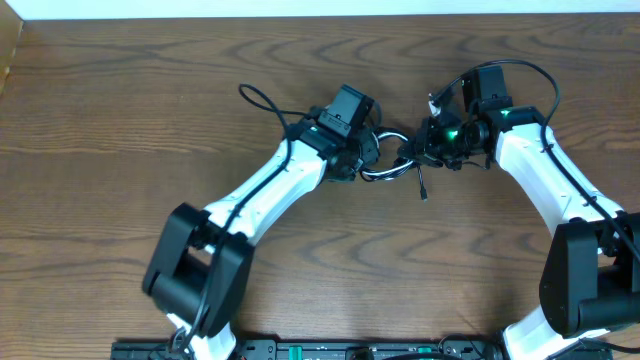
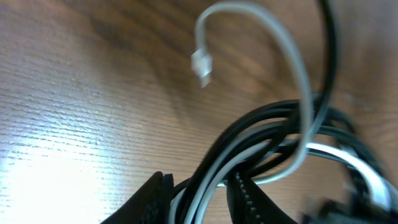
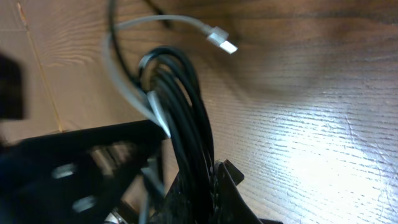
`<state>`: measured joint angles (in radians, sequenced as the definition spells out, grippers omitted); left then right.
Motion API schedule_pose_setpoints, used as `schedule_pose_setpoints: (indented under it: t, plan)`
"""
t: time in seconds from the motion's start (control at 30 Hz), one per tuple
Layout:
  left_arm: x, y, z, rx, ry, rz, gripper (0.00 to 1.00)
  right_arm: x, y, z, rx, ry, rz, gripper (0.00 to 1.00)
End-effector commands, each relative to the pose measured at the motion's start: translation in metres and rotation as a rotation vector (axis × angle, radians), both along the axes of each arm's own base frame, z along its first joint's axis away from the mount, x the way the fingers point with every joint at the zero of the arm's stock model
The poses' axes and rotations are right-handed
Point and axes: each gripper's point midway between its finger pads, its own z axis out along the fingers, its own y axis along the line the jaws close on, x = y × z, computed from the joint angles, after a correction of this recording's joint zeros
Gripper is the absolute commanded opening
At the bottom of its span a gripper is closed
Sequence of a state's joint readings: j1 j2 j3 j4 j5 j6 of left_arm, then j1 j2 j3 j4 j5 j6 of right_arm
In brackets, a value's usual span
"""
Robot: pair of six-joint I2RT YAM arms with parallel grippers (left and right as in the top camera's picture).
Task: Untangle cables
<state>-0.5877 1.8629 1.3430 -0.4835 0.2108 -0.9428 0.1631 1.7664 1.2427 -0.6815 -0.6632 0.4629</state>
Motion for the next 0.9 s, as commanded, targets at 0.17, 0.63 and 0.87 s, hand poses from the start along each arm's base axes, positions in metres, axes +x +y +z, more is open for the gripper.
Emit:
schedule_pose_setpoints:
  t: [0.17,0.63,0.87]
  plan:
    - [-0.001,-0.004,-0.037,0.044,0.042,-0.037,0.08,0.002,0.008,0.011,0.053,-0.019,0.026,0.01]
    - [0.010,-0.015,0.014,0.092,-0.257,-0.420,0.07,0.015,-0.025,-0.012,-0.177,-0.044,-0.063,0.09]
    - [0.004,-0.011,0.093,0.155,-0.548,-0.659,0.08,0.018,-0.037,-0.018,-0.260,-0.080,-0.051,0.40]
